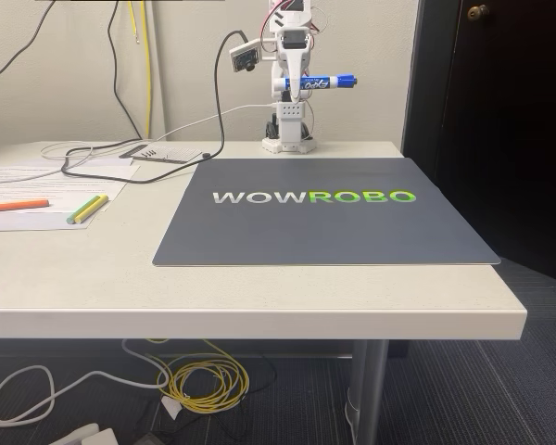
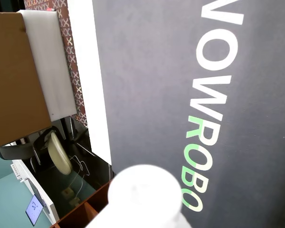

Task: Pick up the blue marker.

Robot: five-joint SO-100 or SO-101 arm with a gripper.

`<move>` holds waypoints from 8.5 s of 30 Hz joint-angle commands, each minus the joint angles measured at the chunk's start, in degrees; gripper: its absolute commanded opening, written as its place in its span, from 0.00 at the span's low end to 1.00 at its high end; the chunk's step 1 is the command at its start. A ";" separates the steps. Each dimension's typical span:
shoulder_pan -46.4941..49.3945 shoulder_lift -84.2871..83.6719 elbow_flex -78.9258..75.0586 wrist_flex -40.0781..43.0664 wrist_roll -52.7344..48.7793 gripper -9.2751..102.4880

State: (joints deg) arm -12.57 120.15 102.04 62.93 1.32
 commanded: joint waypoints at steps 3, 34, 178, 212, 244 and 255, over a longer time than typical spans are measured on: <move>0.88 2.11 -0.26 -0.53 -1.23 0.08; 1.05 2.37 -0.26 -0.26 -1.67 0.09; -18.02 -39.20 -1.14 -8.35 -75.32 0.44; -17.14 -39.99 -0.35 -10.90 -76.38 0.15; -11.87 -3.60 -4.66 -7.29 -35.51 0.08; 0.26 9.40 6.15 -11.69 -19.78 0.15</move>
State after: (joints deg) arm -14.77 124.28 104.94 53.79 -20.92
